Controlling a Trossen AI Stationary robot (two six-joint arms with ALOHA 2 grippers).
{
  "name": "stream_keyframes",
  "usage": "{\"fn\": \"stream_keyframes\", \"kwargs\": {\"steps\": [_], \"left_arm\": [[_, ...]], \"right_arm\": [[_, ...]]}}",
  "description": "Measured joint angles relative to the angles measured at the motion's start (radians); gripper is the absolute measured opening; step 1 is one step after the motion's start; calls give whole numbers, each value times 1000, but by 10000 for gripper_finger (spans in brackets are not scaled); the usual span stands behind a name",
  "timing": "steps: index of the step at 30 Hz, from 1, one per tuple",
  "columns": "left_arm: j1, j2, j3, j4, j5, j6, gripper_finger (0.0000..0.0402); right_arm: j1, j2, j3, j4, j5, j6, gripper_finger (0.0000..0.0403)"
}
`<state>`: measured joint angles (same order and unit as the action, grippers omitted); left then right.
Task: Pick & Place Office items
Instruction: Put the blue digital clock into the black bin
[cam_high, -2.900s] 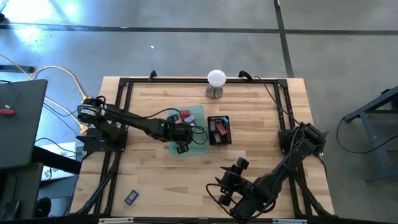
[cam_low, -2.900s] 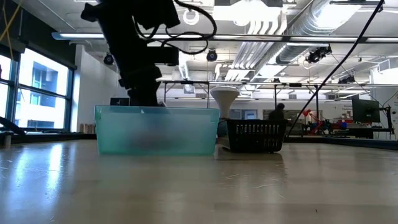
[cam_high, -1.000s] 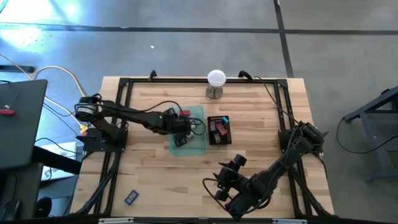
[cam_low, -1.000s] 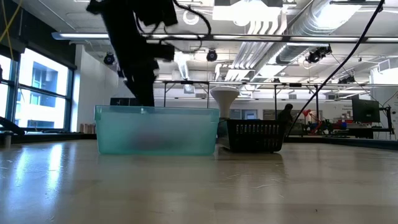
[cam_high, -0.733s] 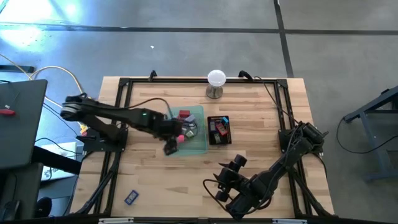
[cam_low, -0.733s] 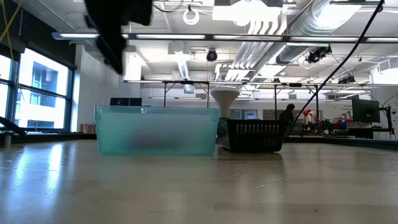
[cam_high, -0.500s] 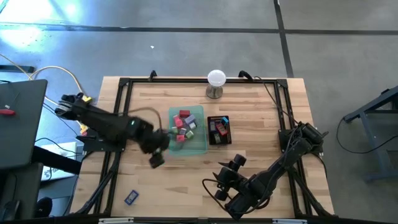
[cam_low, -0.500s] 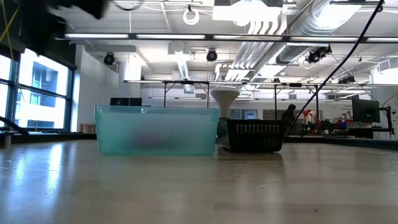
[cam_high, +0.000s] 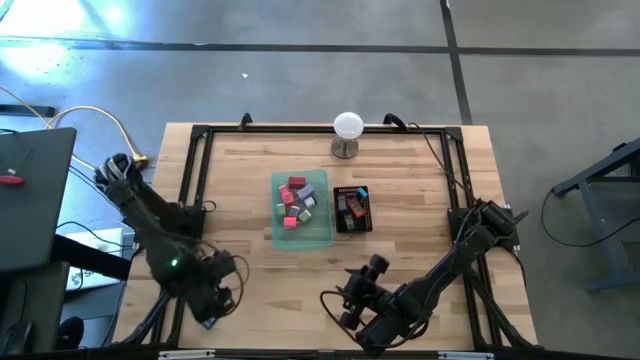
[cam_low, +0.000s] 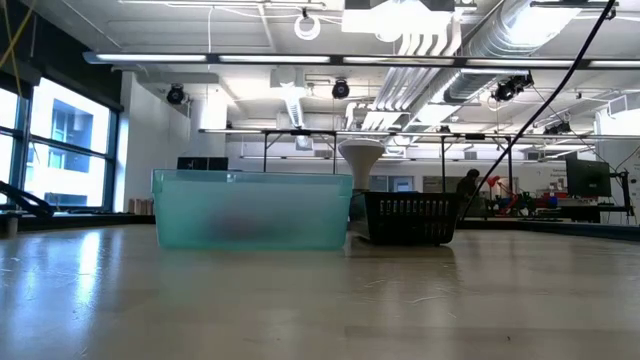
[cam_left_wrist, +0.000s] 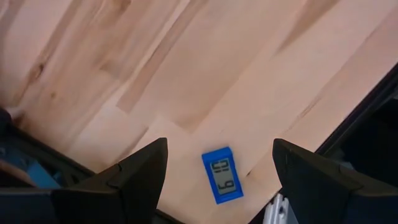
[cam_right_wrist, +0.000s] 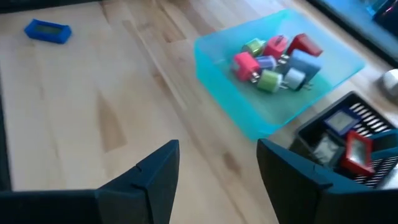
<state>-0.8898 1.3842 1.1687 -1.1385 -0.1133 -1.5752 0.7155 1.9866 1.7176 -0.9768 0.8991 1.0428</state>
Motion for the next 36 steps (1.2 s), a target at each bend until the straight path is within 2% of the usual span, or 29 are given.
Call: {"fn": "stream_keyframes", "kwargs": {"steps": [10,14,20,26,31,36], "left_arm": [[-126,134,0,53,-20,-354,282],[-158,194,0,143,0,-334,282],[-167,270,0,216,139,-346,282],[-164,334,0,211,145,-388,278],[-164,365,0,211,152,-348,276],[-164,370,-1,195,168,-403,275]], "right_arm": [[0,1,0,91,-65,0,203],[0,1,0,105,-65,0,203],[-3,1,0,104,-65,0,203],[-5,1,0,122,-65,0,203],[-5,1,0,128,-65,0,203],[-5,1,0,128,-65,-1,203]]}}
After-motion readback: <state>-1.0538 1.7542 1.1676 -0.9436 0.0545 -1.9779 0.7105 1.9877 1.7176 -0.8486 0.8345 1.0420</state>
